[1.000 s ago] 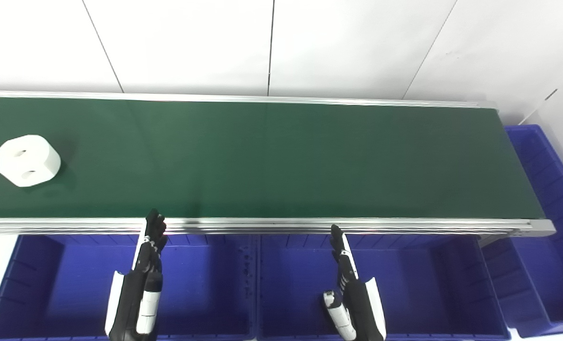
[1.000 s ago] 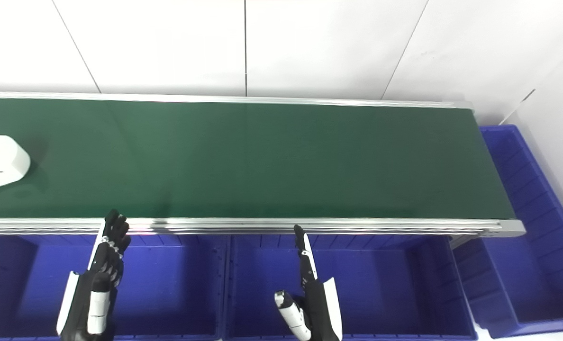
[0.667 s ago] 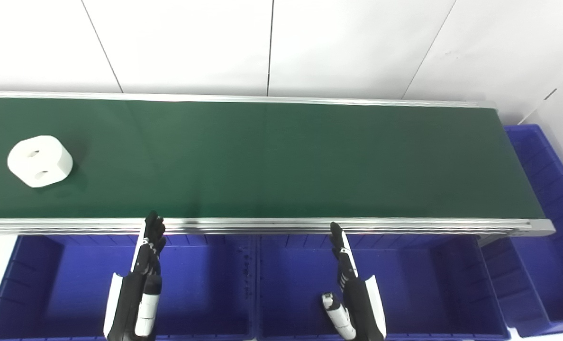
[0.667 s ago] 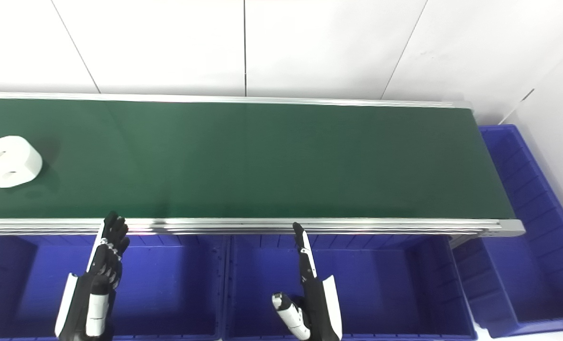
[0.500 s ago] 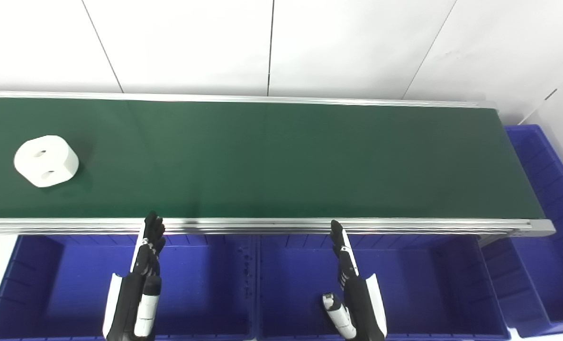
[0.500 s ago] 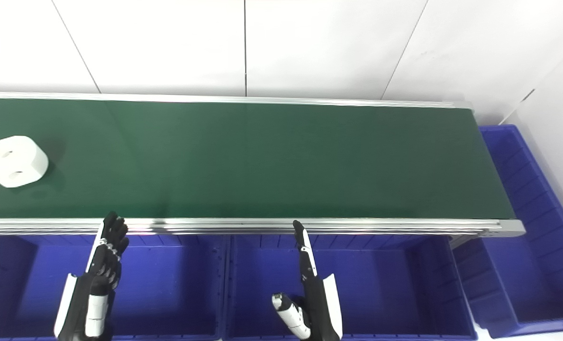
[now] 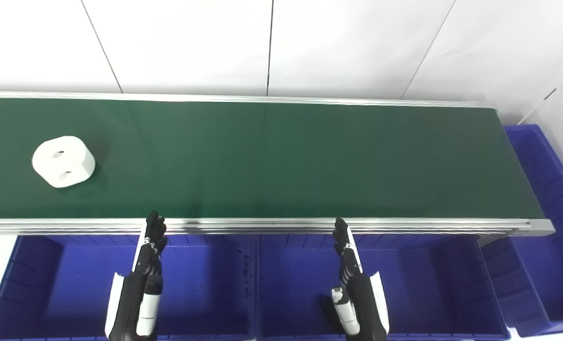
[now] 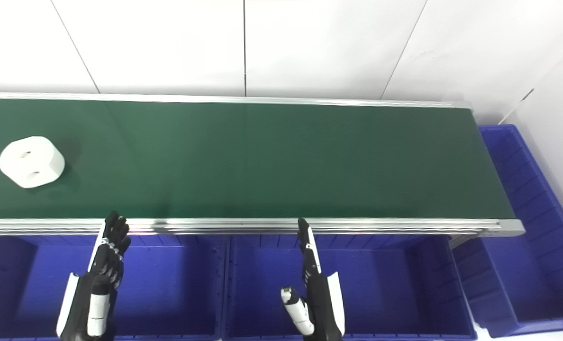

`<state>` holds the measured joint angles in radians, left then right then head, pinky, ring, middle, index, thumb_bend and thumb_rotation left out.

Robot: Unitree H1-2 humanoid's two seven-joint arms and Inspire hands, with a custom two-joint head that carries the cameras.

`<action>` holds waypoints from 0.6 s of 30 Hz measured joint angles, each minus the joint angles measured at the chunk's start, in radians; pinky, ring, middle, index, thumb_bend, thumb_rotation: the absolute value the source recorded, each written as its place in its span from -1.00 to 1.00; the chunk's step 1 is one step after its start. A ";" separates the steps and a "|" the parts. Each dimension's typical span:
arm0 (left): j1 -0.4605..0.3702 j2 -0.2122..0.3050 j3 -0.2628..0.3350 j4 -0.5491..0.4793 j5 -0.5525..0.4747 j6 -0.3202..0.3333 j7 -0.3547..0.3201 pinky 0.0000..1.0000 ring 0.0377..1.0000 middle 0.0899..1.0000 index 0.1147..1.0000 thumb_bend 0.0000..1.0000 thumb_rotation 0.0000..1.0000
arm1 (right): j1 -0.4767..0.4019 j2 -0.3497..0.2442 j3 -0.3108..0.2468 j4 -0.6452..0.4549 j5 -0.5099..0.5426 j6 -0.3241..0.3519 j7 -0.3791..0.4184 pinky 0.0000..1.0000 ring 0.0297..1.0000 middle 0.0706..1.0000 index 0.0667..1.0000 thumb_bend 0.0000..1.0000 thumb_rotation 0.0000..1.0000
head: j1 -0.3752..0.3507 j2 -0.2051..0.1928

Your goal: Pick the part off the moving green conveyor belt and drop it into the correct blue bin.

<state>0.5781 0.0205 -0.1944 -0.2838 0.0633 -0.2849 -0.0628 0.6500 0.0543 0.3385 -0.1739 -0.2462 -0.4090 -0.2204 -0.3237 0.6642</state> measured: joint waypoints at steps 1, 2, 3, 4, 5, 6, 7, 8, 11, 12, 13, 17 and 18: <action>0.000 0.000 0.000 0.000 0.000 0.000 0.000 1.00 1.00 1.00 1.00 0.64 1.00 | -0.001 0.000 0.000 0.000 0.003 0.000 0.001 1.00 1.00 1.00 1.00 0.62 0.99 | 0.000 0.000; 0.000 0.000 0.000 0.000 0.000 0.000 0.000 1.00 1.00 1.00 1.00 0.64 1.00 | -0.001 0.000 0.000 0.000 0.005 0.000 0.001 1.00 1.00 1.00 1.00 0.64 0.99 | 0.000 0.000; 0.000 0.000 0.000 0.000 0.001 0.000 0.000 1.00 0.99 1.00 1.00 0.64 1.00 | -0.002 0.000 0.000 0.000 0.006 0.000 0.002 1.00 1.00 1.00 1.00 0.64 0.99 | 0.000 0.000; 0.000 0.000 0.000 0.001 0.001 0.000 0.000 1.00 0.99 1.00 1.00 0.65 1.00 | -0.002 0.000 -0.001 0.000 0.007 0.000 0.002 1.00 1.00 1.00 1.00 0.65 1.00 | 0.006 -0.003; 0.000 0.000 0.000 0.002 0.001 0.000 0.000 1.00 0.99 1.00 1.00 0.65 1.00 | -0.002 0.000 -0.001 0.000 0.007 0.000 0.003 1.00 1.00 1.00 1.00 0.65 1.00 | 0.006 -0.003; 0.000 0.000 0.000 0.004 0.002 0.000 0.000 1.00 0.99 1.00 1.00 0.65 1.00 | -0.003 0.000 -0.001 0.000 0.007 0.000 0.004 1.00 1.00 1.00 1.00 0.65 1.00 | 0.006 -0.003; 0.000 0.000 0.000 0.006 0.002 0.000 0.000 1.00 0.99 1.00 1.00 0.66 1.00 | -0.003 0.000 -0.001 0.000 0.007 0.000 0.005 1.00 1.00 1.00 1.00 0.64 1.00 | 0.006 -0.003; 0.000 -0.001 0.000 0.009 0.001 0.000 0.000 1.00 0.99 1.00 1.00 0.66 1.00 | -0.003 0.000 -0.001 0.000 0.007 0.000 0.009 1.00 1.00 1.00 1.00 0.65 1.00 | 0.018 -0.012; 0.000 -0.006 -0.001 0.024 0.001 -0.004 0.001 1.00 0.97 1.00 1.00 0.62 1.00 | -0.003 0.000 -0.002 0.001 0.009 0.000 0.012 1.00 1.00 1.00 1.00 0.69 1.00 | 0.040 -0.040; 0.000 -0.007 -0.002 0.033 0.003 -0.019 0.001 1.00 0.97 1.00 1.00 0.61 1.00 | -0.004 0.001 -0.003 0.004 0.015 0.000 0.012 1.00 1.00 1.00 1.00 0.70 1.00 | 0.069 -0.072; -0.001 -0.009 -0.003 0.045 0.006 -0.034 0.002 1.00 0.97 1.00 1.00 0.60 1.00 | -0.006 0.001 -0.005 0.011 0.024 0.000 0.012 1.00 1.00 1.00 1.00 0.72 1.00 | 0.069 -0.072; -0.002 -0.015 -0.007 0.099 0.012 -0.068 0.003 0.94 0.94 0.99 1.00 0.57 1.00 | -0.014 -0.001 -0.008 0.040 0.062 -0.001 0.013 1.00 1.00 1.00 1.00 0.72 0.96 | 0.150 -0.135; -0.002 -0.017 -0.008 0.109 0.021 -0.077 0.007 0.91 0.93 0.98 1.00 0.56 1.00 | -0.015 -0.003 -0.007 0.042 0.072 -0.001 0.013 1.00 1.00 1.00 1.00 0.69 0.95 | 0.175 -0.146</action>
<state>0.5763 0.0037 -0.2028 -0.1751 0.0846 -0.3623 -0.0557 0.6353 0.0518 0.3312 -0.1319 -0.1745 -0.4100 -0.2073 -0.1490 0.5186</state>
